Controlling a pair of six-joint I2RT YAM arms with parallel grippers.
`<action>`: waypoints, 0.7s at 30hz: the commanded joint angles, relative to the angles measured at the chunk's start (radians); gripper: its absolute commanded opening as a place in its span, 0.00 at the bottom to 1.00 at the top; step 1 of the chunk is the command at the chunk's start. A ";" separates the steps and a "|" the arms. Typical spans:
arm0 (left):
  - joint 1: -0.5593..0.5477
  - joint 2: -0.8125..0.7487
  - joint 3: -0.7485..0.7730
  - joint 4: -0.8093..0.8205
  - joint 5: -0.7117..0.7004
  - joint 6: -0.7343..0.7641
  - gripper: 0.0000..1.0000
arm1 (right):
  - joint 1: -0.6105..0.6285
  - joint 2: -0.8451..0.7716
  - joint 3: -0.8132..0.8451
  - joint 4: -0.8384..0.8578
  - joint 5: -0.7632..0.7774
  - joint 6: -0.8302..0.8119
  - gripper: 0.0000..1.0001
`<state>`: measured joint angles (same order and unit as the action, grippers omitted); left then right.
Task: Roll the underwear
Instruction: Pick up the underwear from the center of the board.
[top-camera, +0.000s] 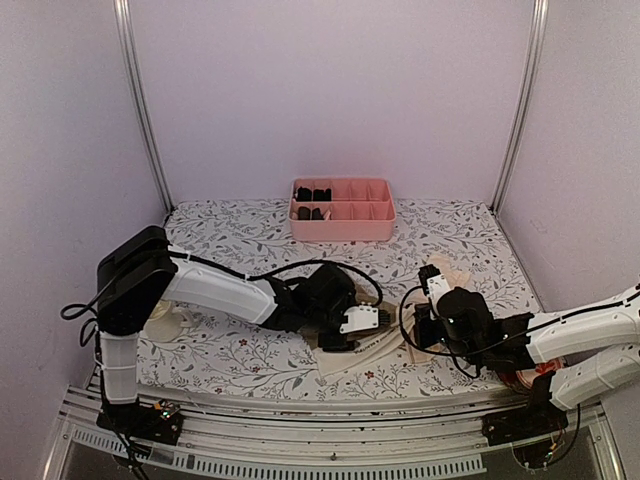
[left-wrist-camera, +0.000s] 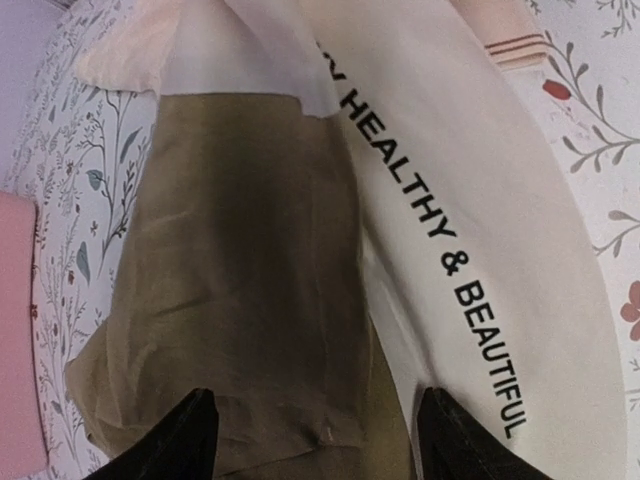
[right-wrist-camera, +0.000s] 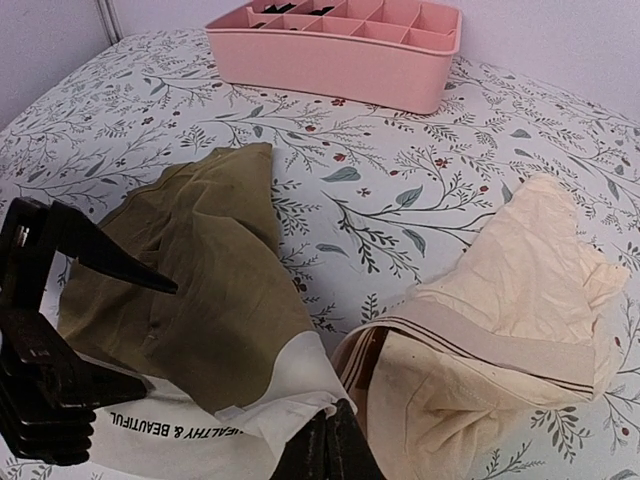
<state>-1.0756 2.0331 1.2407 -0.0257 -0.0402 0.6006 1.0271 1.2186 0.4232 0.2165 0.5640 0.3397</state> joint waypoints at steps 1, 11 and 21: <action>-0.013 0.028 0.014 -0.026 -0.014 0.015 0.71 | -0.006 -0.020 -0.003 0.000 0.005 0.010 0.01; -0.012 0.052 0.041 -0.012 -0.068 -0.016 0.47 | -0.006 -0.012 0.001 0.000 0.002 0.004 0.01; -0.012 0.044 0.047 -0.004 -0.074 -0.023 0.12 | -0.006 -0.010 0.002 0.002 0.001 -0.007 0.01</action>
<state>-1.0790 2.0708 1.2617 -0.0296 -0.1104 0.5842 1.0267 1.2182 0.4232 0.2169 0.5648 0.3393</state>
